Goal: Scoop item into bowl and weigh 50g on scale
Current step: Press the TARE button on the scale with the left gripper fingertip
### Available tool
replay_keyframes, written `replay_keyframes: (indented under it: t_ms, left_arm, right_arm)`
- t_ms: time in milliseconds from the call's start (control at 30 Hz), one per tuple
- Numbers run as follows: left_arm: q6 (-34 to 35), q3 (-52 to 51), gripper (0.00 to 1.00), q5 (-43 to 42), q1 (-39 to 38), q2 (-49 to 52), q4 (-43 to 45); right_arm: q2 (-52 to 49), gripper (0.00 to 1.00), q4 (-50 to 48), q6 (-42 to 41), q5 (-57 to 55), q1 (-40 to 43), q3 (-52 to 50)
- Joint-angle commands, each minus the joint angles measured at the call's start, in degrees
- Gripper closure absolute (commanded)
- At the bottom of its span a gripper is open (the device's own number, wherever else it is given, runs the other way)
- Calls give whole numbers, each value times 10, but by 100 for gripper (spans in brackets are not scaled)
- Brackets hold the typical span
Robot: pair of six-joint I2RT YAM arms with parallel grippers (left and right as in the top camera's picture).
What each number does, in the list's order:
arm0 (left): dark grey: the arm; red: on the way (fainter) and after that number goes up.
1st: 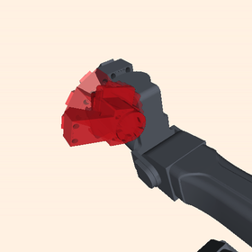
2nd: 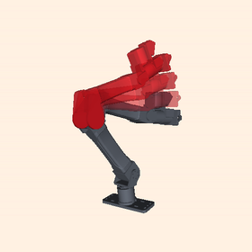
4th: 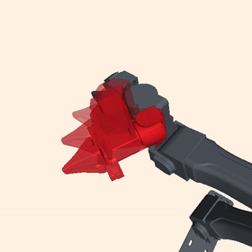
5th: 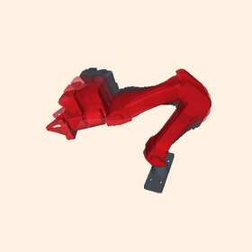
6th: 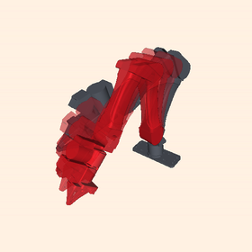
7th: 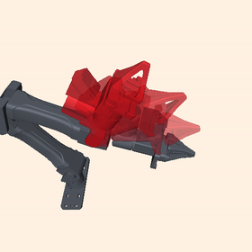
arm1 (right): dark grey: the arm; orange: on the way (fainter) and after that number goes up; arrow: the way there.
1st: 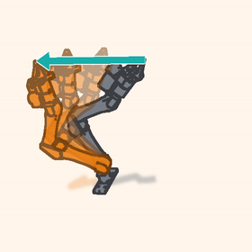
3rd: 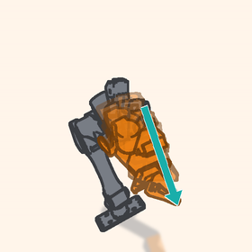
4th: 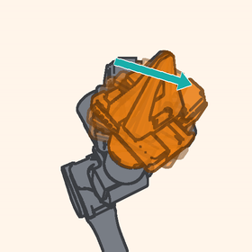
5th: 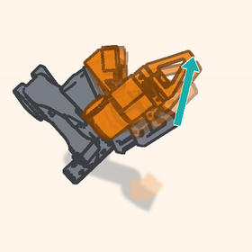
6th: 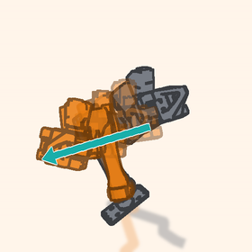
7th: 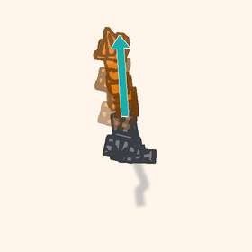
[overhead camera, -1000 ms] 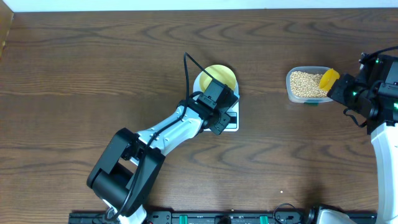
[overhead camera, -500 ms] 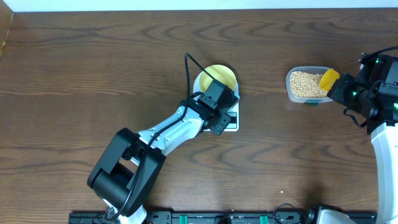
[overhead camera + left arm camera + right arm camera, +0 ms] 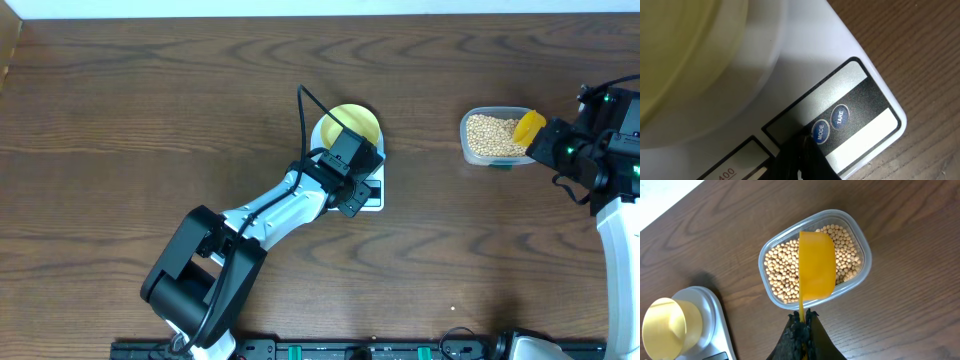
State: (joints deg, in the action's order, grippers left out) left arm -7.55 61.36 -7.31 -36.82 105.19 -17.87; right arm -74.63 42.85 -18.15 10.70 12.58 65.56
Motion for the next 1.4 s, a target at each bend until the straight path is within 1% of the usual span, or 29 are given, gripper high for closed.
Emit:
replay_keyframes:
  t_ms: [0, 333, 633, 1367]
  left_arm:
    - [-5, -12, 93, 22, 2, 37, -9]
    - [-5, -12, 93, 25, 3, 62, -30]
    - [-3, -12, 93, 69, 2, 62, -56]
    - [-3, -12, 93, 70, 3, 62, -50]
  right_arm:
    - [-3, 99, 2, 11, 0, -2, 11]
    - [-3, 99, 4, 16, 0, -2, 11]
    - [-3, 99, 7, 17, 0, -3, 11]
    - [-3, 99, 14, 20, 0, -2, 11]
